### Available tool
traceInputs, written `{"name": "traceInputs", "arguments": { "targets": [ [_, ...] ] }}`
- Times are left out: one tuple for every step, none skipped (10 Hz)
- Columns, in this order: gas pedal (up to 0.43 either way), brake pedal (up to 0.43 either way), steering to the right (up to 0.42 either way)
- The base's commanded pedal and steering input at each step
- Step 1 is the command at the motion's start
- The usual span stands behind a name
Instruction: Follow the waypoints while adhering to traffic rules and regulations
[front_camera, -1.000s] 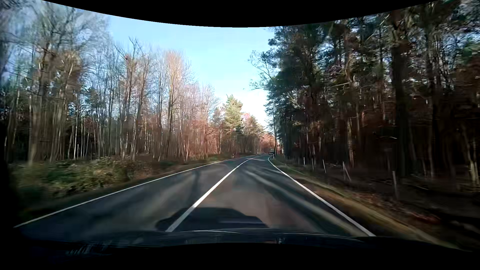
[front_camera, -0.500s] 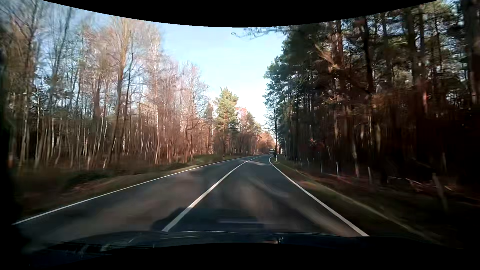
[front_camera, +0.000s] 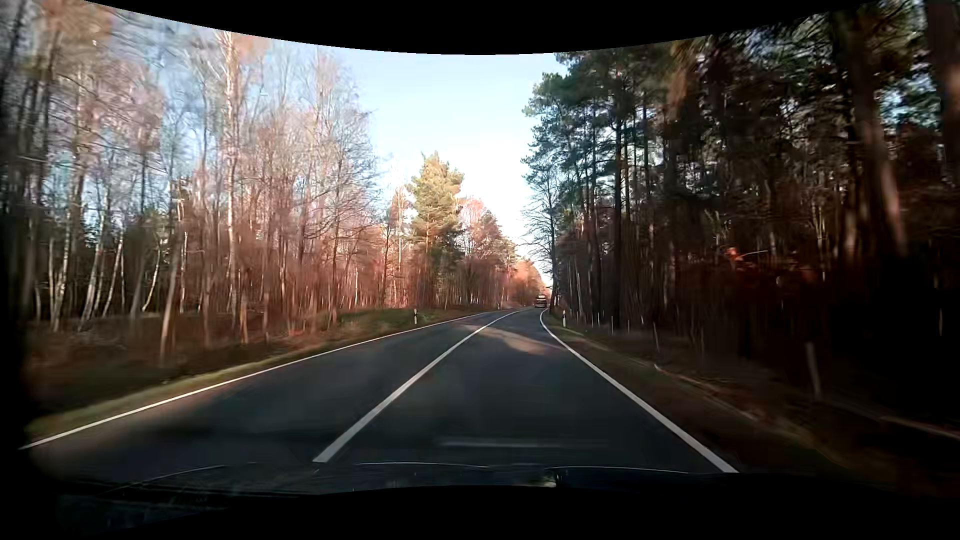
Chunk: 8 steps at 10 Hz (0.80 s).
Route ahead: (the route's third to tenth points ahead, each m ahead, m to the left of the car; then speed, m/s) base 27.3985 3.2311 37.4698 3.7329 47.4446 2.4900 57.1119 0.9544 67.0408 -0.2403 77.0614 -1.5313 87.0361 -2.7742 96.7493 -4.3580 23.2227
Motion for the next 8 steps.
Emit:
{"name": "traceInputs", "arguments": {
  "targets": [
    [0.189,0.0,0.011],
    [0.189,0.0,0.01],
    [0.189,0.0,0.01],
    [0.189,0.0,0.01],
    [0.189,0.0,0.01],
    [0.189,0.0,0.01],
    [0.189,0.0,0.011],
    [0.189,0.0,0.012]
  ]
}}
